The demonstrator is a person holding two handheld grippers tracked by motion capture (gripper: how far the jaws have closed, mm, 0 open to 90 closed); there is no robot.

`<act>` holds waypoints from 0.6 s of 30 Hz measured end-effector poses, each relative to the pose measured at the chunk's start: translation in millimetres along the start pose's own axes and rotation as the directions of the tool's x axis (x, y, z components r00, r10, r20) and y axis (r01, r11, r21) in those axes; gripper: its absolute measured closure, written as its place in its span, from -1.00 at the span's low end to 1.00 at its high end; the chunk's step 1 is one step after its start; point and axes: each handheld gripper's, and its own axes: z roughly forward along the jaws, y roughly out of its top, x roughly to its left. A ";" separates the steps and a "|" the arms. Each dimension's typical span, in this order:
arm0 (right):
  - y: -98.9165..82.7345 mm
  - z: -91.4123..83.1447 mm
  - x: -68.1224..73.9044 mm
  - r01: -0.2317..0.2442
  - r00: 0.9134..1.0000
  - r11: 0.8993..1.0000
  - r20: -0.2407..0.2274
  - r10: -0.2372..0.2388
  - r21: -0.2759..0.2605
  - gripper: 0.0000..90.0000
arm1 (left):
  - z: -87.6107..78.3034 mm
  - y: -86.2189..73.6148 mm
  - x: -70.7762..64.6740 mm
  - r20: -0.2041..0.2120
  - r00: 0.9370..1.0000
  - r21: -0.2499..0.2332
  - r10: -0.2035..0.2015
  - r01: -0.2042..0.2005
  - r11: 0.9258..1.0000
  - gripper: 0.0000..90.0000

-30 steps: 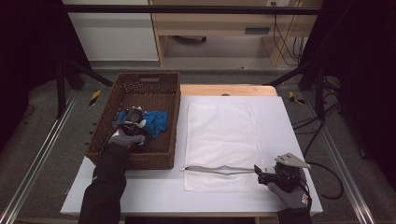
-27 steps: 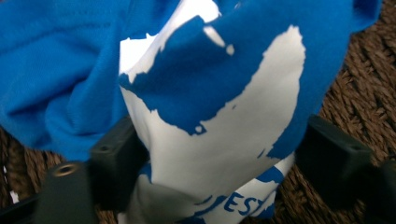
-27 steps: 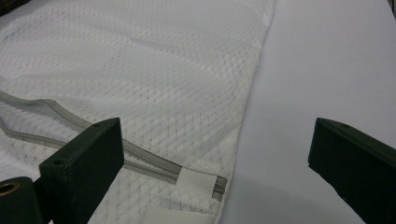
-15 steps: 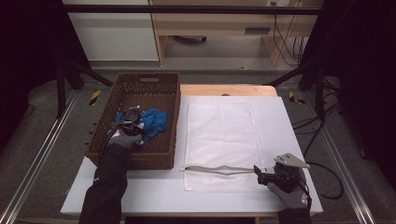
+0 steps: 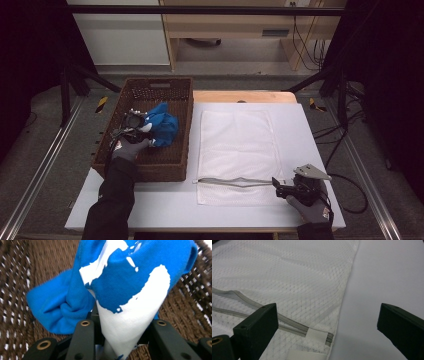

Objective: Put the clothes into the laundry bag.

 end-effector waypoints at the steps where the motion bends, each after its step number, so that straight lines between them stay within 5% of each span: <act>1: 0.0 0.0 0.0 0.000 1.000 1.000 0.000 0.000 0.000 -0.91 | 0.0 0.0 0.0 0.000 1.000 0.000 0.000 0.000 1.000 0.50; 7: 0.4 -0.8 0.2 -0.003 1.000 1.000 -0.002 0.003 -0.002 -0.91 | -14.9 0.8 3.7 0.032 0.999 -0.116 -0.022 0.025 0.993 0.50; 12: 0.7 -1.0 -0.5 0.001 1.000 1.000 0.000 -0.001 -0.004 -0.91 | -23.3 3.9 4.4 0.046 0.999 -0.164 -0.026 0.034 0.986 0.51; 18: 0.5 -0.7 -0.1 -0.002 1.000 1.000 -0.002 0.002 -0.002 -0.92 | -43.0 14.1 -2.4 0.051 0.999 -0.251 -0.009 0.022 0.968 0.51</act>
